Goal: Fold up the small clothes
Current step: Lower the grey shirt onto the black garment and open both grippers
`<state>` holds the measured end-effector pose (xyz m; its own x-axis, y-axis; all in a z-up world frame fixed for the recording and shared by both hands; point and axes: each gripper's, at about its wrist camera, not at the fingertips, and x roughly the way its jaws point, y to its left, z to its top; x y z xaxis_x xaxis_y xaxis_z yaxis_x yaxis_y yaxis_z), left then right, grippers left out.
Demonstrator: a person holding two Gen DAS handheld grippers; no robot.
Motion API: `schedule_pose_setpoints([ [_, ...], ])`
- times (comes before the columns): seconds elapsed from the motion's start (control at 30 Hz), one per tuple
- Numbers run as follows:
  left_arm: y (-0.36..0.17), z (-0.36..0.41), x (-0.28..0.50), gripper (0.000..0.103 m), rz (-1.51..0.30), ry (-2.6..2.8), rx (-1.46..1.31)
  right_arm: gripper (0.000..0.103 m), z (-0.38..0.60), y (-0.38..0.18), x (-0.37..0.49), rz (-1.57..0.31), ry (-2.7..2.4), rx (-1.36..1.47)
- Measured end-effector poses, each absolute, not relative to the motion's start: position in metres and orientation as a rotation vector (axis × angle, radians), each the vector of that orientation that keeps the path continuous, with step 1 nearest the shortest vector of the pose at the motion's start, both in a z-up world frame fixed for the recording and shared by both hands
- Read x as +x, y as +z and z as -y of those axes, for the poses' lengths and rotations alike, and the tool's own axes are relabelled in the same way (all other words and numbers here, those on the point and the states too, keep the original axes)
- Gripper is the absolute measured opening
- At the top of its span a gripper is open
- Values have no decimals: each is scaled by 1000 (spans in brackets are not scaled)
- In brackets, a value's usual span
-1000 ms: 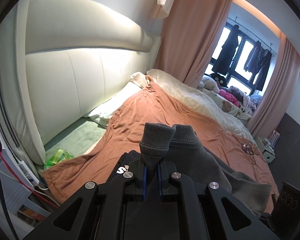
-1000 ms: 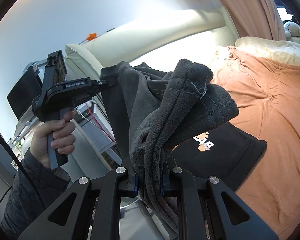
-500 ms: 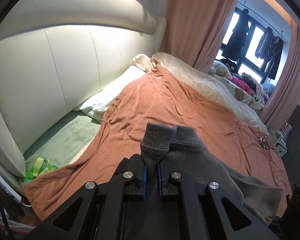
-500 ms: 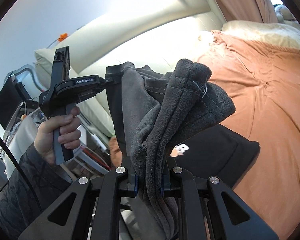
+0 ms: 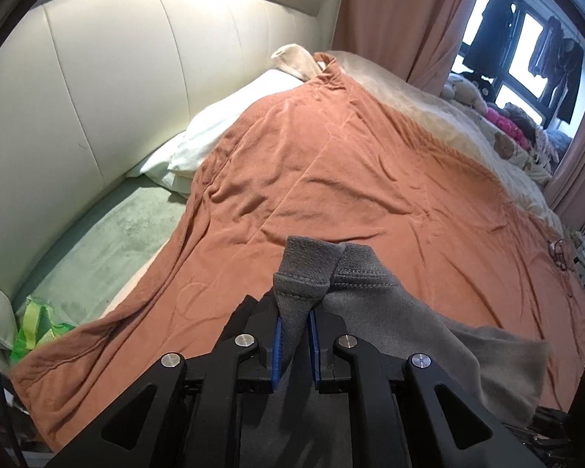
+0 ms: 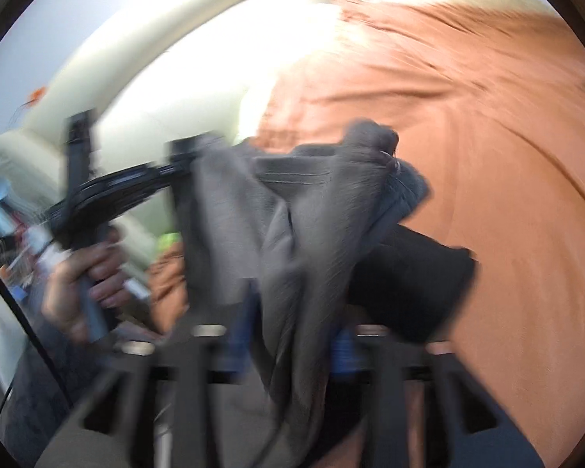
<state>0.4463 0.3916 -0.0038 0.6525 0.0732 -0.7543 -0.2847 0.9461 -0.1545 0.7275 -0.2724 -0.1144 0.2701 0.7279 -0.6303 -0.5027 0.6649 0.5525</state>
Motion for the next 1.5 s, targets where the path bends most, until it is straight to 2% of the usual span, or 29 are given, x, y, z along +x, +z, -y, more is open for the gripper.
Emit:
schedule_pose_setpoints([
  [0.03,-10,-391,449,28,-864,222,-265,80,281,-121,735,-1003,805,273],
  [0.07,-15,-393,451,35,-877,240,-262,85,292,-127,741,-1010,761,276],
  [0.1,-17,-396,446,37,-883,263,-261,85,294,-130,741,-1017,739,268],
  [0.27,-16,-410,417,37,-897,254,-292,85,311,-133,739,-1056,729,257],
  [0.77,-18,-404,308,37,-896,265,-329,84,257,-122,647,-983,823,109],
  [0.83,-23,-397,299,37,-903,257,-330,83,250,-119,635,-970,848,85],
  [1.0,-44,-377,281,37,-935,248,-330,69,229,-126,609,-977,879,21],
  [1.17,-63,-354,262,37,-963,235,-299,61,217,-138,584,-996,879,-45],
  [1.33,-82,-329,244,37,-993,236,-253,60,215,-152,564,-1021,863,-78],
  [1.5,-101,-312,224,45,-999,254,-233,57,217,-176,548,-1076,814,-92],
])
